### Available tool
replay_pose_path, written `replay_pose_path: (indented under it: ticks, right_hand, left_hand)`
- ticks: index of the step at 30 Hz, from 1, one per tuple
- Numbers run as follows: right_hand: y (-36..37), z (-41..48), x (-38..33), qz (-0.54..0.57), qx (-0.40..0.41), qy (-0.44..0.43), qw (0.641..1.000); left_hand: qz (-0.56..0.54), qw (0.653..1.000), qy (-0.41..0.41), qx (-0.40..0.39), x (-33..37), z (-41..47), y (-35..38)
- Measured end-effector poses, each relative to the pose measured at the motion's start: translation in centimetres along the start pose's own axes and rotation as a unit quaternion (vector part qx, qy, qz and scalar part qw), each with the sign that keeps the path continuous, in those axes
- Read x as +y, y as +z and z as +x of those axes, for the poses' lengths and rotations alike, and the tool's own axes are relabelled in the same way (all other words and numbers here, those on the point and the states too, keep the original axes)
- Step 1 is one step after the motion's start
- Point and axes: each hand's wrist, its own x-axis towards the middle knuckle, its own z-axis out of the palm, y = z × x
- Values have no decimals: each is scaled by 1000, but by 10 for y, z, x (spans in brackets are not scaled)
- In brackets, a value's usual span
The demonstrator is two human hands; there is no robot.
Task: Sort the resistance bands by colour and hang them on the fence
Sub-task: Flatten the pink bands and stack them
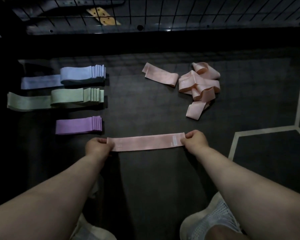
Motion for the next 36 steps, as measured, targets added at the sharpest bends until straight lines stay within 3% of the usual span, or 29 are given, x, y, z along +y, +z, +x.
replay_pose_path:
  ticks: [5, 8, 11, 15, 17, 21, 24, 28, 36]
  right_hand:
    - [-13, 5, -26, -38, 81, -24, 996]
    - [-19, 17, -36, -34, 58, -56, 996]
    - [-24, 23, -45, 78, 59, -21, 995]
    - [-37, 19, -60, 254, 38, 49, 965]
    - [-39, 18, -63, 283, 23, 49, 958]
    - [-31, 9, -70, 227, -71, 17, 971]
    - [-23, 19, -67, 200, -48, 29, 978]
    - [-34, 2, -84, 290, 13, 41, 956]
    - [-121, -71, -137, 225, 69, -164, 958]
  left_hand:
    - [23, 1000, -6, 9, -3, 3, 5]
    - [80, 996, -2, 41, 0, 2, 3]
    - [112, 992, -27, 57, 0, 1, -1]
    - [103, 990, -69, 69, 0, -3, -7]
    - [90, 990, -70, 77, 1, -8, -10]
    - [101, 992, -23, 74, 4, -26, -16]
    - [103, 992, -1, 71, 13, -39, -15]
    - [119, 987, 86, 67, 38, -51, -6]
    - [103, 955, 275, -44, 134, -118, 13]
